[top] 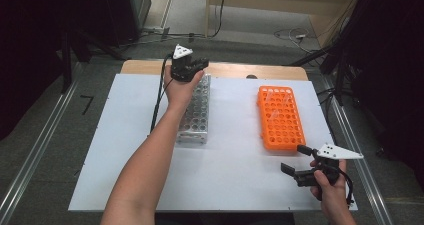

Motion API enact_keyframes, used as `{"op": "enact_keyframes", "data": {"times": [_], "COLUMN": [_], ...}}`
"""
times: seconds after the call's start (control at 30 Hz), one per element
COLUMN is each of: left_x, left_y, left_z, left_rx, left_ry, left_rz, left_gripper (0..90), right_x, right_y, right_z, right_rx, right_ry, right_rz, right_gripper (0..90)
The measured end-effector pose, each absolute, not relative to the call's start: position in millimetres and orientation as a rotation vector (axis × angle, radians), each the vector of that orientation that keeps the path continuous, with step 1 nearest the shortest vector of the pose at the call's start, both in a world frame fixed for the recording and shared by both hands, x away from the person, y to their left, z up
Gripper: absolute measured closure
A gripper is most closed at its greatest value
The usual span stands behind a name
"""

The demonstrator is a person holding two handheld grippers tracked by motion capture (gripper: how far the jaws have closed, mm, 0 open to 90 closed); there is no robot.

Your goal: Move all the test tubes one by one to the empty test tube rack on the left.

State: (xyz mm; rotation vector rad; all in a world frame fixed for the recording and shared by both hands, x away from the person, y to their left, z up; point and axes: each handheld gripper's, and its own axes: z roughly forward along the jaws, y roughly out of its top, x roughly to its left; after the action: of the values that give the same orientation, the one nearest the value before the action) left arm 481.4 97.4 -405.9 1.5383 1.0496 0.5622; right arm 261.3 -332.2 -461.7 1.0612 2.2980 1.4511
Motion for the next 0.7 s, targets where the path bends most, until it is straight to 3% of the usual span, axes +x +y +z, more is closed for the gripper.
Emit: {"op": "enact_keyframes", "data": {"times": [0.7], "left_x": [484], "left_y": [84], "left_z": [-420], "left_rx": [1.711], "left_ry": [1.1], "left_rz": [0.603], "left_gripper": [75.7], "right_x": [263], "right_y": [-332], "right_z": [-464], "right_rx": [1.058], "right_ry": [2.309], "right_rz": [1.441], "right_gripper": [0.0]}}
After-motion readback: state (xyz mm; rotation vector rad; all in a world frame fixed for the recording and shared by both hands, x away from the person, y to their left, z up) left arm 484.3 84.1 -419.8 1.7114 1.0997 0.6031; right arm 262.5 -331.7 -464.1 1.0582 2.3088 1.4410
